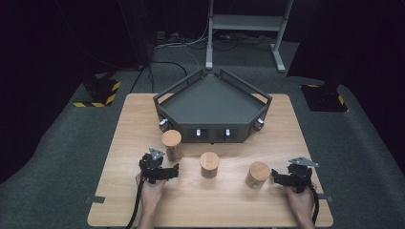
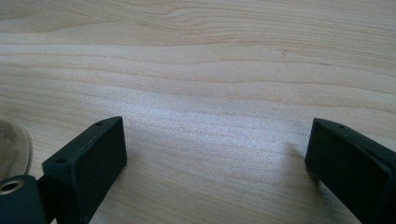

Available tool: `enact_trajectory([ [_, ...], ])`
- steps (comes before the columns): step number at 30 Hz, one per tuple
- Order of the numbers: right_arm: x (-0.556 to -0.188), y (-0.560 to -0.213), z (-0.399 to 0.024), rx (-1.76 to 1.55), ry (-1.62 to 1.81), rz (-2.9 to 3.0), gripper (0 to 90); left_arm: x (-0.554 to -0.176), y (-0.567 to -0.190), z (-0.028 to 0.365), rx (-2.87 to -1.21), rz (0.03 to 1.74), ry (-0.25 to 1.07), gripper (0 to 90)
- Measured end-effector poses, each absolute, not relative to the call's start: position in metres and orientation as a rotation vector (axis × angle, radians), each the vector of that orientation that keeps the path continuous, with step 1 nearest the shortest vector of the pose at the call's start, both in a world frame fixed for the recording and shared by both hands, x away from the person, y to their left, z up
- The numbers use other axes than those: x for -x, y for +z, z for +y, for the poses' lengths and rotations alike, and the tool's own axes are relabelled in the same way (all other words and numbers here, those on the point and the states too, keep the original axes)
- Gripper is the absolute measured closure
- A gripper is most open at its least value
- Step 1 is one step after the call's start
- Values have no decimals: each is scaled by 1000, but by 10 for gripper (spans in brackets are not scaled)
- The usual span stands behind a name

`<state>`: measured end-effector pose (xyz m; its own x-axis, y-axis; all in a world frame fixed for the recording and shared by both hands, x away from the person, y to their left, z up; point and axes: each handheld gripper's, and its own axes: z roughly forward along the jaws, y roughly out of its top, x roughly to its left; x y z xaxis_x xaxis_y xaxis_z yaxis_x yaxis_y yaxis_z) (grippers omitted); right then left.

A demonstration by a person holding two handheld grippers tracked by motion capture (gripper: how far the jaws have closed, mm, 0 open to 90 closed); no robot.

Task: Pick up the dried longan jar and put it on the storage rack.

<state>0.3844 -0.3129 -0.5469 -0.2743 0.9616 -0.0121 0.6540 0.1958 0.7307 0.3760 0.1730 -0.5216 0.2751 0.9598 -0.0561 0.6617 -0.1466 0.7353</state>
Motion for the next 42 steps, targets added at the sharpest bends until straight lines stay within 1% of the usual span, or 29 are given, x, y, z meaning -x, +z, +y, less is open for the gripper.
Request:
enact_trajectory([
  [20,-384,-547,-313,-1505,859,2002,53,-404,-511,158,-1809,1473,594,83],
  [23,-384,-547,-313,-1505,859,2002,53,-407,-510,154,-1789,1475,623,106],
  [27,-384,-547,-313,-1505,859,2002,53,-411,-509,152,-1769,1482,639,115],
  [35,-384,-547,-313,-1505,859,2002,53,-418,-506,147,-1780,1471,651,147],
  [42,-384,-547,-313,-1505,858,2002,53,-425,-501,142,-1794,1494,682,180],
])
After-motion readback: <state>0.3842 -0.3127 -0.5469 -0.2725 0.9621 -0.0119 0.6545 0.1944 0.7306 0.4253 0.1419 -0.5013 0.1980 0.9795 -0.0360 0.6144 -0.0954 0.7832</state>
